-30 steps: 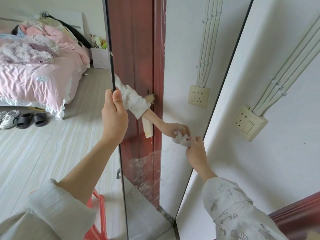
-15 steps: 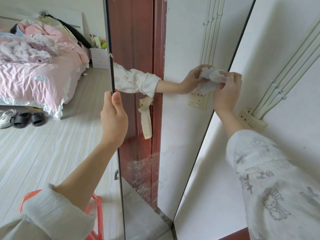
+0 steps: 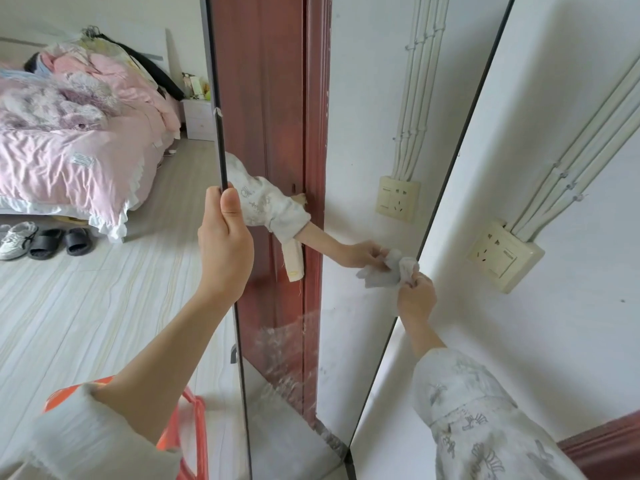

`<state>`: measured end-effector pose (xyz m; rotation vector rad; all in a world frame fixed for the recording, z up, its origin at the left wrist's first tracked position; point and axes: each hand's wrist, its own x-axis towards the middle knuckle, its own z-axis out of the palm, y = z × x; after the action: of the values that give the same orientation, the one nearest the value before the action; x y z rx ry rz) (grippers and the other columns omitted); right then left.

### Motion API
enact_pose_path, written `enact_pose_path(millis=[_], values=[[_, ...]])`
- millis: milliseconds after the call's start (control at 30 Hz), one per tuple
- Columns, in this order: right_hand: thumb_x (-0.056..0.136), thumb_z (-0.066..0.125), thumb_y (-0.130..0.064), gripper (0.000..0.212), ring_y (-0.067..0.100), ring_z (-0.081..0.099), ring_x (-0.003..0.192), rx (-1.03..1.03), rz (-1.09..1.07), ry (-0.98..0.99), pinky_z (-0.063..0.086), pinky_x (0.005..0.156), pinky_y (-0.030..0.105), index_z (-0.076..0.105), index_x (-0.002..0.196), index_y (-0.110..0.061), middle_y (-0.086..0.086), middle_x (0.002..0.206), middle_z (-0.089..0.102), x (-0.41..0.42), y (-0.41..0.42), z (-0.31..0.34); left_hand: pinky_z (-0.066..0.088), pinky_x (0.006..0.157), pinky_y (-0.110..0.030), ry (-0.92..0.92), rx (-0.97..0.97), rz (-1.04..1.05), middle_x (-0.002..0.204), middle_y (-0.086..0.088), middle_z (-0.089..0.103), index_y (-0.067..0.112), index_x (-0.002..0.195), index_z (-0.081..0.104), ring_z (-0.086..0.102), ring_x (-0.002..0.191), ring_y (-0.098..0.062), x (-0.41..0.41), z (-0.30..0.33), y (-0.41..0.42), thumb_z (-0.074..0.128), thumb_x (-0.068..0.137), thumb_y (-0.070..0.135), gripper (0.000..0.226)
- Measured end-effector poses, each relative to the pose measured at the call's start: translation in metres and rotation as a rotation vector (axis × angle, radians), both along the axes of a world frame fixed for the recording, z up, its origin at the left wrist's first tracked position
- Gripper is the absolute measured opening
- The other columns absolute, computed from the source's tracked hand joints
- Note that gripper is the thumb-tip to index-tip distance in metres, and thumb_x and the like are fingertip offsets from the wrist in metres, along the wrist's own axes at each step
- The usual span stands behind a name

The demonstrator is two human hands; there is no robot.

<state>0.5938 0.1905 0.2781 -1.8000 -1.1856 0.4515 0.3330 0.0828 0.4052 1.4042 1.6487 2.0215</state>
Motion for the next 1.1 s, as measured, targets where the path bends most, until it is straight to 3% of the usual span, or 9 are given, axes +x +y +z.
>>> enact_pose_path(millis=[200,367,500,567,633,833,933,1033,1100], values=[[0.093,0.038,0.001,0.032,0.025,0.05,0.116,0.214,-0.023,0.136,0.032,0.071,-0.005,0.055,0.12,0.002,0.014,0.125,0.054,-0.001,0.018,0.047,0.032,0.053,-0.01,0.001,-0.008,-0.004,0.063,0.007,0.024,0.022,0.068,0.025,0.033,0.05,0.003,-0.001,0.0,-0.001,0.022,0.102,0.021,0.034],[0.085,0.038,0.008,0.044,0.03,0.051,0.117,0.054,-0.018,0.114,0.035,0.085,0.011,0.055,0.124,-0.002,0.015,0.126,0.055,-0.009,0.0,0.007,0.032,0.053,-0.01,0.004,-0.007,-0.016,0.063,0.007,0.025,0.022,0.068,0.025,0.033,0.05,0.002,-0.003,-0.001,0.001,0.022,0.102,0.022,0.034],[0.08,0.049,-0.01,0.03,0.028,0.059,0.086,-0.194,0.022,0.221,0.053,0.083,0.038,0.066,0.103,-0.006,0.014,0.099,0.065,-0.007,-0.012,-0.045,0.031,0.052,-0.01,-0.001,-0.003,-0.024,0.062,0.007,0.025,0.022,0.068,0.024,0.033,0.049,0.002,-0.003,-0.001,0.001,0.022,0.102,0.023,0.034],[0.079,0.052,-0.012,0.016,0.023,0.053,0.068,-0.283,0.082,0.183,0.05,0.067,0.029,0.067,0.085,-0.015,0.005,0.076,0.06,-0.002,-0.018,-0.046,0.032,0.052,-0.01,-0.001,-0.003,-0.031,0.062,0.008,0.024,0.022,0.068,0.024,0.033,0.049,0.002,-0.002,0.0,0.0,0.022,0.102,0.023,0.034],[0.079,0.047,-0.002,0.024,0.023,0.047,0.065,-0.29,0.132,0.121,0.038,0.061,0.024,0.06,0.071,-0.02,0.003,0.066,0.053,0.003,-0.021,-0.034,0.032,0.053,-0.009,-0.018,-0.008,-0.036,0.063,0.008,0.025,0.023,0.069,0.025,0.034,0.05,0.003,0.0,-0.001,-0.002,0.022,0.102,0.024,0.033],[0.084,0.04,0.001,0.024,0.024,0.051,0.075,-0.04,0.003,0.083,0.035,0.043,0.007,0.053,0.1,-0.01,0.013,0.097,0.054,0.025,-0.01,0.007,0.034,0.059,-0.009,-0.055,-0.074,-0.049,0.067,0.009,0.028,0.01,0.086,0.035,0.035,0.055,0.006,0.001,-0.023,-0.01,0.019,0.102,0.022,0.025],[0.082,0.039,-0.006,0.023,0.027,0.055,0.08,0.097,0.023,0.111,0.044,0.059,0.018,0.049,0.099,-0.017,0.017,0.108,0.056,0.028,0.007,0.025,0.034,0.058,-0.011,-0.053,-0.099,-0.043,0.067,0.007,0.027,0.019,0.076,0.033,0.034,0.055,0.004,0.001,-0.037,-0.013,0.02,0.102,0.02,0.029],[0.081,0.039,0.004,0.034,0.025,0.053,0.091,0.172,0.033,0.027,0.048,0.076,0.025,0.053,0.11,-0.007,0.01,0.109,0.045,0.018,0.014,0.035,0.034,0.056,-0.011,-0.067,-0.131,-0.029,0.066,0.006,0.027,0.024,0.07,0.028,0.034,0.053,0.005,0.004,-0.048,-0.015,0.019,0.102,0.022,0.033],[0.079,0.037,0.011,0.037,0.022,0.049,0.097,0.208,0.036,-0.019,0.039,0.087,0.019,0.055,0.109,-0.001,0.013,0.115,0.042,0.005,0.014,0.031,0.034,0.055,-0.011,-0.088,-0.147,-0.01,0.065,0.006,0.027,0.024,0.07,0.028,0.034,0.051,0.005,0.006,-0.053,-0.014,0.018,0.102,0.024,0.033]])
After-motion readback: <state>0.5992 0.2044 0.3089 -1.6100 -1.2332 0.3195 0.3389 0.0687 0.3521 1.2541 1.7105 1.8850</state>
